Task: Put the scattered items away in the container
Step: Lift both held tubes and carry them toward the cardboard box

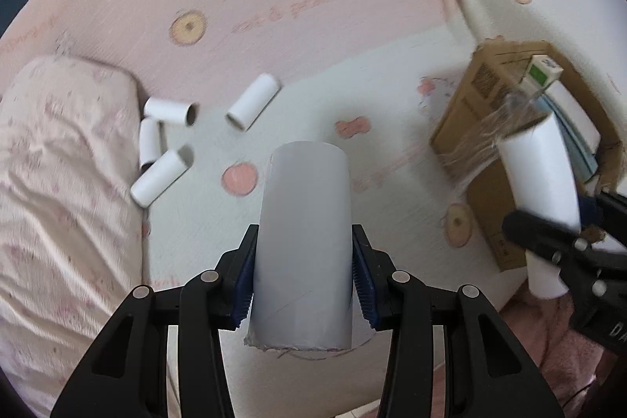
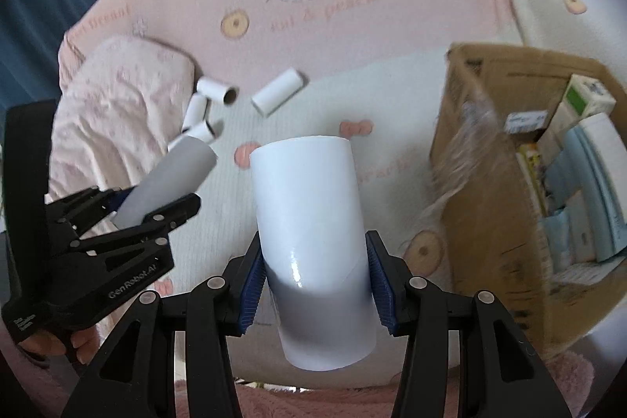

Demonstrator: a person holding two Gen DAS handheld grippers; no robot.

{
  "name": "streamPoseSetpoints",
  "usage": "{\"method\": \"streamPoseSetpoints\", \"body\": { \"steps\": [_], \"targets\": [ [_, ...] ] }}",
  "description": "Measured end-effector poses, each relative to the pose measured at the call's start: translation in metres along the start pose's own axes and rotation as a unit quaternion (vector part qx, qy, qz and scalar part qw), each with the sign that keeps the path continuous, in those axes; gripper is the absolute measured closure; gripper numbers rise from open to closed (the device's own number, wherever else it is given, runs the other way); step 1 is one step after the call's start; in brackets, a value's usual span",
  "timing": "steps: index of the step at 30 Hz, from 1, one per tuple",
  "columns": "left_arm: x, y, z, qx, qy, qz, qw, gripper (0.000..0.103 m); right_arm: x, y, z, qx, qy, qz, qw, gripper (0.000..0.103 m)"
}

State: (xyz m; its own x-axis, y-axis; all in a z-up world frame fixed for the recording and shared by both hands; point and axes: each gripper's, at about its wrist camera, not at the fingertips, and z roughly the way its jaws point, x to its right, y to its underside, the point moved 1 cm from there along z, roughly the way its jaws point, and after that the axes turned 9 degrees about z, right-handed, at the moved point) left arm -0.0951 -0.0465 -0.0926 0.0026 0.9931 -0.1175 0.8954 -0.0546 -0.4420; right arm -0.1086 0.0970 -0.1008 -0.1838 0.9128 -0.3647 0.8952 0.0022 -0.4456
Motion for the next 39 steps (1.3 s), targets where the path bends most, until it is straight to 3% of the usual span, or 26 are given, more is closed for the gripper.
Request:
{"method": "streamPoseSetpoints", "body": {
  "steps": [5,17,28,36,39],
  "targets": [
    [0.026,-0.032,-0.008,0.016,0.014,0.028,0.9994,0.055,0.021,-0.026,-0.030,0.036,-0.008,0.020,0.999,0.057],
    [0.090,-0.105,-0.009,0.057,0.075,0.069,0.9931,0.055,0.085,-0.080,-0.066,0.068,0.022,0.064,0.995,0.057],
    [0.136,-0.134,0.009,0.058,0.125,0.104,0.9849,0.055,0.142,-0.091,-0.056,0.058,0.032,0.127,0.990,0.057],
    [0.150,-0.148,0.025,0.048,0.161,0.110,0.9795,0.055,0.184,-0.094,-0.051,0.051,0.028,0.174,0.983,0.057],
    [0.155,-0.151,0.027,0.050,0.174,0.122,0.9759,0.055,0.193,-0.098,-0.048,0.043,0.047,0.169,0.984,0.057]
  ]
}}
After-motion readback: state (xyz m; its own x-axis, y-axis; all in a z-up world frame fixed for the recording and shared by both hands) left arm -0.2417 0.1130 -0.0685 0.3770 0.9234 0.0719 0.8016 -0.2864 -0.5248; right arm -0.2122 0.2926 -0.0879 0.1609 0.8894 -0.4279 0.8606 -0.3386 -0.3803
